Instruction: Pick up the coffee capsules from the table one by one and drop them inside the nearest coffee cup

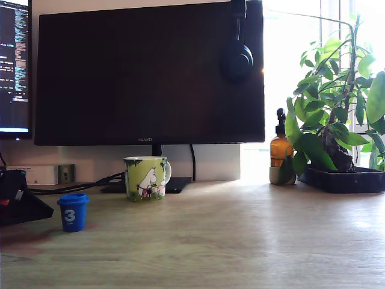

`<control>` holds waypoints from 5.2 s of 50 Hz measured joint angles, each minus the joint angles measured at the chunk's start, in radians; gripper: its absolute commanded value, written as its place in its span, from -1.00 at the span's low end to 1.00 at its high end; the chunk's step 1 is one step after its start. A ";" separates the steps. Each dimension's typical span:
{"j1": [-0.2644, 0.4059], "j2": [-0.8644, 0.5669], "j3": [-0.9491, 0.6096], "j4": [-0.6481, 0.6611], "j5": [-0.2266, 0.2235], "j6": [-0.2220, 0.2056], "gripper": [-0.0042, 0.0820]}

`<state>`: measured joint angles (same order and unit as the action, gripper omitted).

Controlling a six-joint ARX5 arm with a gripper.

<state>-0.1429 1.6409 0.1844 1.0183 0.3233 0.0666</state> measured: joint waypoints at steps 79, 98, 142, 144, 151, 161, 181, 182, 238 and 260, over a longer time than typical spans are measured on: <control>-0.130 -0.251 0.002 -0.355 0.021 0.068 0.34; -0.137 -0.154 0.003 -0.212 0.017 0.094 0.34; -0.150 0.031 0.100 -0.119 0.029 0.068 0.33; -0.150 0.031 0.100 -0.119 0.032 0.068 0.33; -0.150 0.031 0.100 -0.127 0.034 0.069 0.05; -0.150 0.031 0.100 -0.133 0.034 0.068 -0.43; -0.150 0.031 0.100 -0.088 0.058 0.040 -0.46; -0.150 0.031 0.100 -0.081 0.063 0.040 -0.46; -0.150 -0.087 0.416 -0.364 0.098 -0.098 -0.45; -0.150 -0.064 0.649 -0.625 0.053 -0.063 -0.44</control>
<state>-0.2928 1.5772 0.8337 0.3935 0.3763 0.0032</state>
